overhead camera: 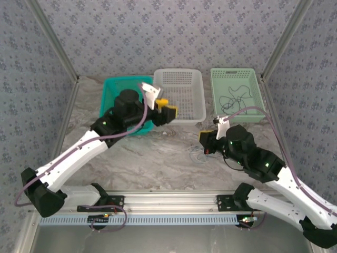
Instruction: Untangle the cables
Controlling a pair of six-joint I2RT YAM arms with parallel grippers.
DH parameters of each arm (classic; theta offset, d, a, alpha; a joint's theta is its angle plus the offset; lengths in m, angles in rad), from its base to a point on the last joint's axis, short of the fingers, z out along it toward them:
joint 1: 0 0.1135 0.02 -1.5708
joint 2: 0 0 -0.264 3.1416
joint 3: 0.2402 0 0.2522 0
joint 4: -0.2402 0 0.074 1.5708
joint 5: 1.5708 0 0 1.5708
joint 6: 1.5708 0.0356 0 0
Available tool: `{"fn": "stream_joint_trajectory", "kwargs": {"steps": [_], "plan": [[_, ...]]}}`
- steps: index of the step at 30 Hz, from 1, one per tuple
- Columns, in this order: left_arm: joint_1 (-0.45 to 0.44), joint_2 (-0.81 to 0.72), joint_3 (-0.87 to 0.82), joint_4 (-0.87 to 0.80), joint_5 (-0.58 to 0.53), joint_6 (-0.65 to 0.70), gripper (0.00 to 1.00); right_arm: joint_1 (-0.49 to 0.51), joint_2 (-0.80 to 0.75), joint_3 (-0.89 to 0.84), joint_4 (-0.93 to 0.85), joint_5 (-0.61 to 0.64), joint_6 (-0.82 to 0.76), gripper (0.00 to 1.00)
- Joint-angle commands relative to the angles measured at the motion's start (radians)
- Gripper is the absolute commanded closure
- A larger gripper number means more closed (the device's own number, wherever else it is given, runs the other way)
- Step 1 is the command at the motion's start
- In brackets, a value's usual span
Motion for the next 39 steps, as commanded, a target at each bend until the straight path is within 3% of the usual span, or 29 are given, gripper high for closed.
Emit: {"fn": "stream_joint_trajectory", "kwargs": {"steps": [1,5,18,34,39], "plan": [[-0.066,-0.038,-0.069,0.102,0.060,0.089,0.38,-0.020,0.019,0.032,0.001,0.009,0.031,1.00],[-0.136,-0.013,-0.137,0.179,0.063,0.129,0.39,-0.038,0.065,0.047,0.034,-0.002,0.039,1.00],[-0.291,0.137,-0.163,0.268,-0.074,0.165,0.50,-0.055,0.196,0.122,0.052,0.002,0.031,1.00],[-0.314,0.222,-0.257,0.574,-0.285,0.059,0.65,-0.023,0.217,0.141,0.118,0.010,0.075,1.00],[-0.314,0.265,-0.244,0.573,-0.311,0.046,0.78,-0.010,0.221,0.151,0.135,0.017,0.075,1.00]]}}
